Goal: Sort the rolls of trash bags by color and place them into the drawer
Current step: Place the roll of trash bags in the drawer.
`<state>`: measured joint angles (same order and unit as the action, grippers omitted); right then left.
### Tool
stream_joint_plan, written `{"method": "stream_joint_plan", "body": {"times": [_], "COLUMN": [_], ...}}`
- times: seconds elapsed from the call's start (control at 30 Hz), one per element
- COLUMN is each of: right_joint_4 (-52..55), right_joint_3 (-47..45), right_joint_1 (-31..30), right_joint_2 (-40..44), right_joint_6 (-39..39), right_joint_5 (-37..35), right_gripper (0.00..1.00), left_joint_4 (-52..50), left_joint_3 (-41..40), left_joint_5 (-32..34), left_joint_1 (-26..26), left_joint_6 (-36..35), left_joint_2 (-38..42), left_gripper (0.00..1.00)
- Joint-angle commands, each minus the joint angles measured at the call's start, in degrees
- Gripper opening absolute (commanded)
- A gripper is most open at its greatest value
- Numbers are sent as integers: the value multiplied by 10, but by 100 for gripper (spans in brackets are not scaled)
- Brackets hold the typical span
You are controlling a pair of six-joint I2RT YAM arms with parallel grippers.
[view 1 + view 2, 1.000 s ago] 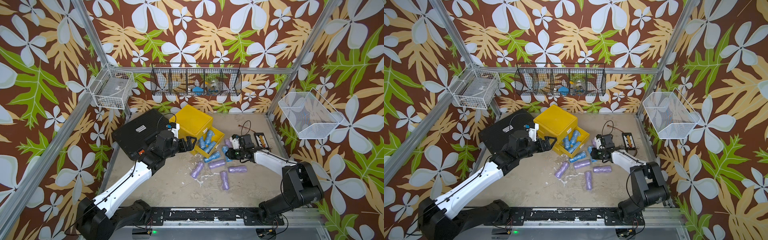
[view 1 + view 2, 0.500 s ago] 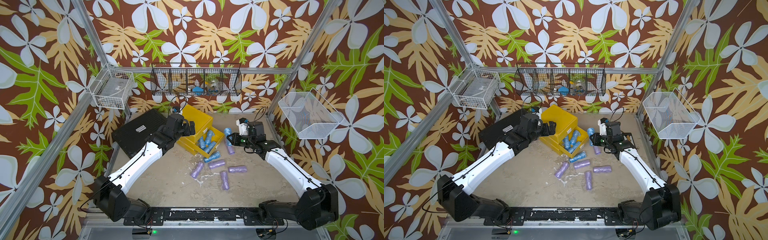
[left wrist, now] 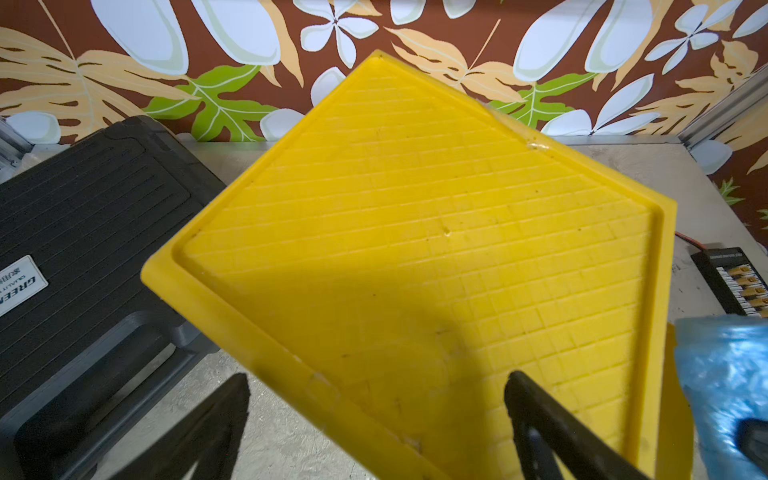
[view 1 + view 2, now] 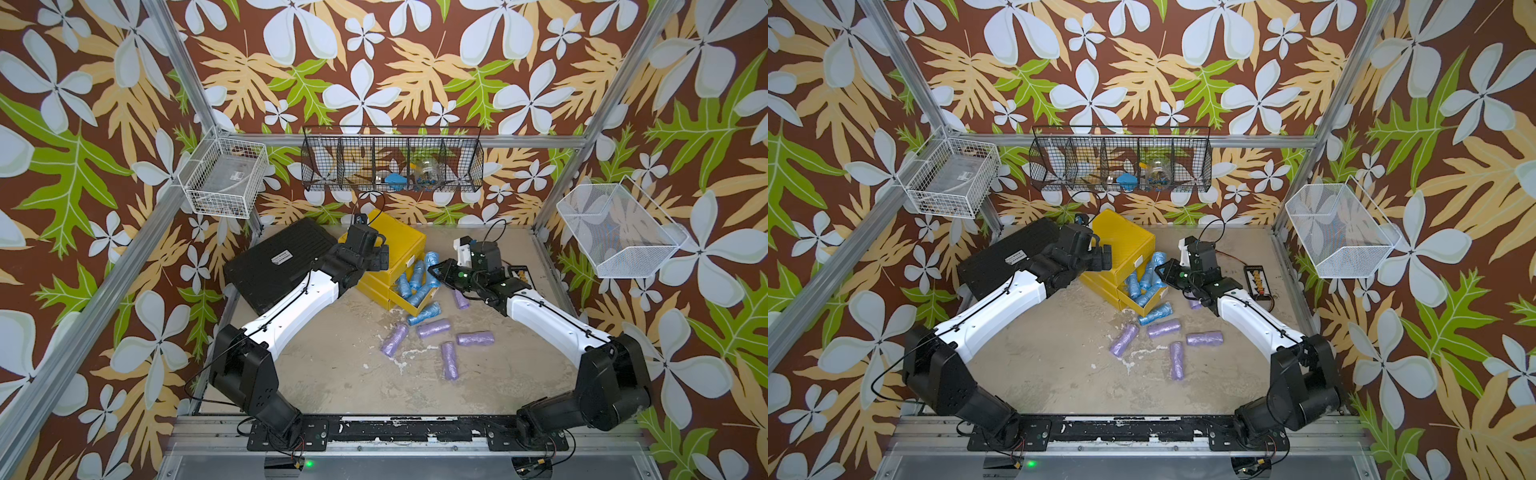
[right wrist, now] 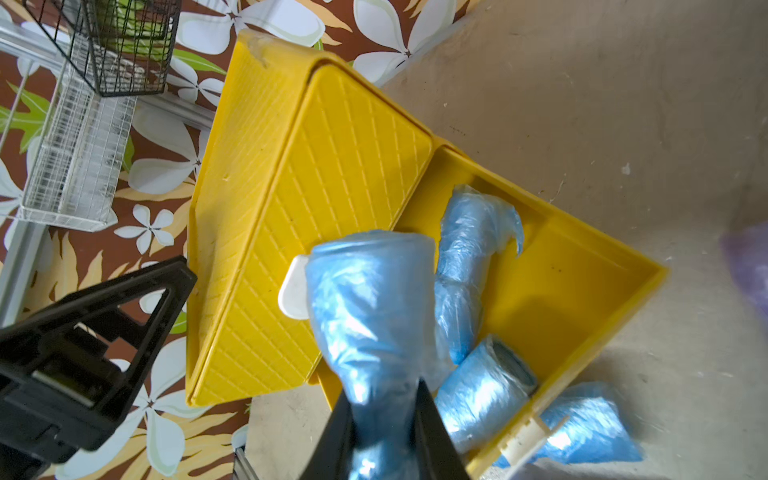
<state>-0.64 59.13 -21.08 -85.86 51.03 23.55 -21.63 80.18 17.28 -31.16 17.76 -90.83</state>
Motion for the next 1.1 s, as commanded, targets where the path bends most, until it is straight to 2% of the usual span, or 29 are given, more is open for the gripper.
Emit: {"method": "stream_joint_plan", "body": {"times": [0.0, 0.1, 0.2, 0.47, 0.73, 0.87, 1.07], "right_joint_4": [-65, -62, -53, -13, -24, -55, -105], "right_joint_3": [-7, -11, -7, -24, -140, -197, -226], "right_joint_1": [-2, -2, -1, 7, 80, 91, 91], "right_joint_2": [-9, -3, 5, 76, 131, 123, 58], "right_joint_6": [61, 64, 56, -4, -84, -109, -124], "right_joint_5": [-6, -25, -29, -52, 24, 47, 66], "right_gripper": [32, 43, 49, 46, 38, 38, 41], "left_joint_4": [3, 7, 9, 9, 8, 8, 7], "left_joint_3": [-2, -4, -4, -5, -7, -7, -6], "left_joint_5": [-16, -24, -30, -48, -65, -70, -74], "left_joint_1": [2, 2, 3, 11, 17, 18, 20], "left_joint_6": [-3, -1, -2, -1, 0, 2, 5], "left_joint_2": [-1, -2, -2, -1, 2, 1, -1], "left_gripper": [97, 97, 97, 94, 94, 94, 93]}}
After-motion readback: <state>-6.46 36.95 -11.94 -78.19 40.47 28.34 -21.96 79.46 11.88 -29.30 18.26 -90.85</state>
